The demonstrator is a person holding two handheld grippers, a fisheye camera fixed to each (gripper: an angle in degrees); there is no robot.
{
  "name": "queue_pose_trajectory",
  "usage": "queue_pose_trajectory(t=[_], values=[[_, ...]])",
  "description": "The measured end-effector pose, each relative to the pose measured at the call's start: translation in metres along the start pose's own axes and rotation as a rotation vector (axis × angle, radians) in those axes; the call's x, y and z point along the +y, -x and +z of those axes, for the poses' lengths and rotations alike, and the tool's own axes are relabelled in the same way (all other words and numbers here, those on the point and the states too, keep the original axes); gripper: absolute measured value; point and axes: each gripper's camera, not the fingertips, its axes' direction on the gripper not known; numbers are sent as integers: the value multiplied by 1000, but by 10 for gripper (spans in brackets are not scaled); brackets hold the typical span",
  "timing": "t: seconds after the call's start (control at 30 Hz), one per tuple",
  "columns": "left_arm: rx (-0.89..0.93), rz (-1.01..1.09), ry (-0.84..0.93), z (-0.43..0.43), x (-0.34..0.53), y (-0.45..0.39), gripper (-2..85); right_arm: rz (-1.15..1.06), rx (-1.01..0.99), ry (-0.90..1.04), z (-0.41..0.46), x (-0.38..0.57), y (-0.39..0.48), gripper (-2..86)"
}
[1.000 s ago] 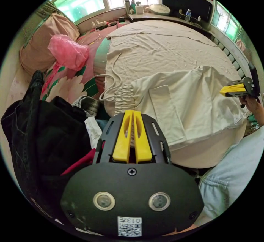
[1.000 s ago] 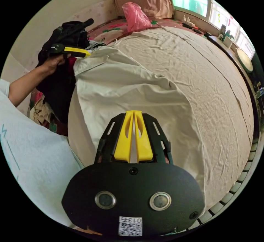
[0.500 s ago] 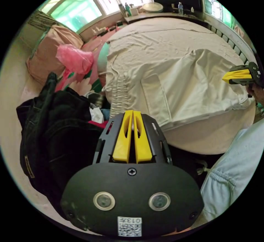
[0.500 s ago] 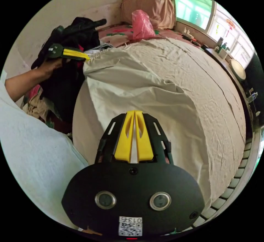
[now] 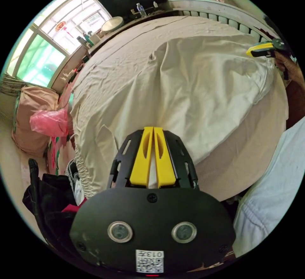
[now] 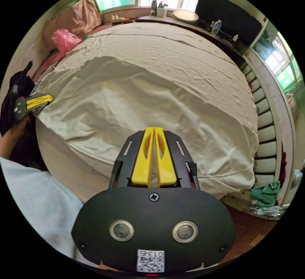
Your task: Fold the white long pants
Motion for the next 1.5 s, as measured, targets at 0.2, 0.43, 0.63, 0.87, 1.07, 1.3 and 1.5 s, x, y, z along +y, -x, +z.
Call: queue_pose_trajectory(t=[0.2, 0.43, 0.63, 0.87, 1.07, 1.3, 1.5], values=[[48, 26, -54, -21, -9, 3, -3, 352, -27, -112, -14, 62, -86, 28], [264, 292, -220, -36, -98, -86, -3, 1113, -303, -326, 7, 234, -252, 134], [366, 536, -259, -20, -184, -161, 1, 1243, -494, -436, 46, 300, -305, 180], [523, 623, -353, -12, -329, -213, 58, 1211, -594, -432, 92, 326, -331, 186], [555, 809, -279, 13, -448, -294, 122, 1132, -749, -480, 127, 356, -345, 142], [713, 945, -19, 64, -526, -344, 90, 1070, -824, -560, 146, 385, -352, 78], [845, 992, 66, 74, -552, -330, 20, 1006, -772, -607, 125, 394, -347, 34]])
